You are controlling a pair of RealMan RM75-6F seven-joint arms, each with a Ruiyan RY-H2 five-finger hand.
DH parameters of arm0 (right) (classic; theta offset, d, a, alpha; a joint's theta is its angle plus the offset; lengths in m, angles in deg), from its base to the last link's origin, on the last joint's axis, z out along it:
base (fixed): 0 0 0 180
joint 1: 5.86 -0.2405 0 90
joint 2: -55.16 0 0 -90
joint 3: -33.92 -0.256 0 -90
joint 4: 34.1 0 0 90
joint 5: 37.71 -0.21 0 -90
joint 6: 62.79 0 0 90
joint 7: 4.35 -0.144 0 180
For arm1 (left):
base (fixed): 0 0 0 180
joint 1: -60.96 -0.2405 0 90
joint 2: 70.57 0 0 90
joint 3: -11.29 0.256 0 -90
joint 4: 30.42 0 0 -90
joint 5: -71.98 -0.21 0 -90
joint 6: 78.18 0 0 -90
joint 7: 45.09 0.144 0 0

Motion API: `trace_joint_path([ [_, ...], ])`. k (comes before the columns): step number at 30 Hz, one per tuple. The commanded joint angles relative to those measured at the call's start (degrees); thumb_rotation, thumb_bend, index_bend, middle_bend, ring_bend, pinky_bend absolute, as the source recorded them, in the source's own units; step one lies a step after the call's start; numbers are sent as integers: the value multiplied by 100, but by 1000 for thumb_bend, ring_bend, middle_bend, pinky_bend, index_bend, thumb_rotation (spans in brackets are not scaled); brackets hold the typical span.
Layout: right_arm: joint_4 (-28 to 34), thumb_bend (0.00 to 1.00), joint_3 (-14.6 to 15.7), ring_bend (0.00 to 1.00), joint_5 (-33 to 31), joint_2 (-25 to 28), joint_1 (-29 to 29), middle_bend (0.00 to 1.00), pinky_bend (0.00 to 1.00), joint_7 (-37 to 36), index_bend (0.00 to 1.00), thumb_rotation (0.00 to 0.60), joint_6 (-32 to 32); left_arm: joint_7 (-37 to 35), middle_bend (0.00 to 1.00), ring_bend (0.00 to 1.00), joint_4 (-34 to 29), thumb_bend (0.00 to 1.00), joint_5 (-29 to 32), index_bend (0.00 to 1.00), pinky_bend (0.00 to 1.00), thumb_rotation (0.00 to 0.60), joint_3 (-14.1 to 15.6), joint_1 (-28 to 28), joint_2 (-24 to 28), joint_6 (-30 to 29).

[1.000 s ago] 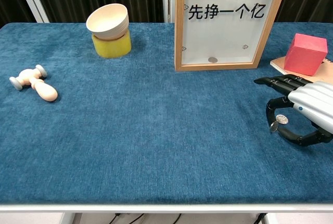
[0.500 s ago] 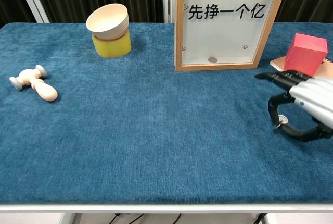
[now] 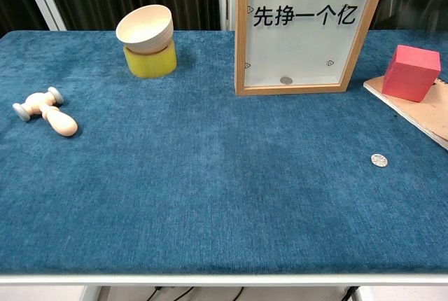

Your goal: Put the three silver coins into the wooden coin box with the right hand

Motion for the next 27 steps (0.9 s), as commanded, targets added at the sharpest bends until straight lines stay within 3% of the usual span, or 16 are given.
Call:
trace_joint_path([
  [1,739,426,-845,0,-826,563,-470,42,0,452,700,600,345,36,0,0,-30,0,-13,18,0,600,2,7,7,-1],
  [5,631,440,-1380,0,-1758,542,-987,43,0,1003,708,600,822,89,0,0,-104,0,-35,17,0,600,-6,17,29,-19],
  [8,457,444,-1605,0,-2510,459,-1371,44,0,1560,711,600,1140,141,0,0,-176,0,-78,18,0,600,-15,24,58,-66],
  [14,384,443,-1684,0,-4019,408,-2014,41,0,2777,717,600,1552,199,0,0,-259,0,-108,18,0,600,31,17,94,-45],
  [22,353,444,-1806,0,-5930,194,-2785,42,0,3563,718,600,1441,150,0,0,-246,0,-88,18,0,600,24,-6,105,-77],
  [27,165,444,-1793,0,-6731,52,-3185,42,0,3851,723,600,1305,92,0,0,-206,0,-83,17,0,600,17,-1,95,-74],
])
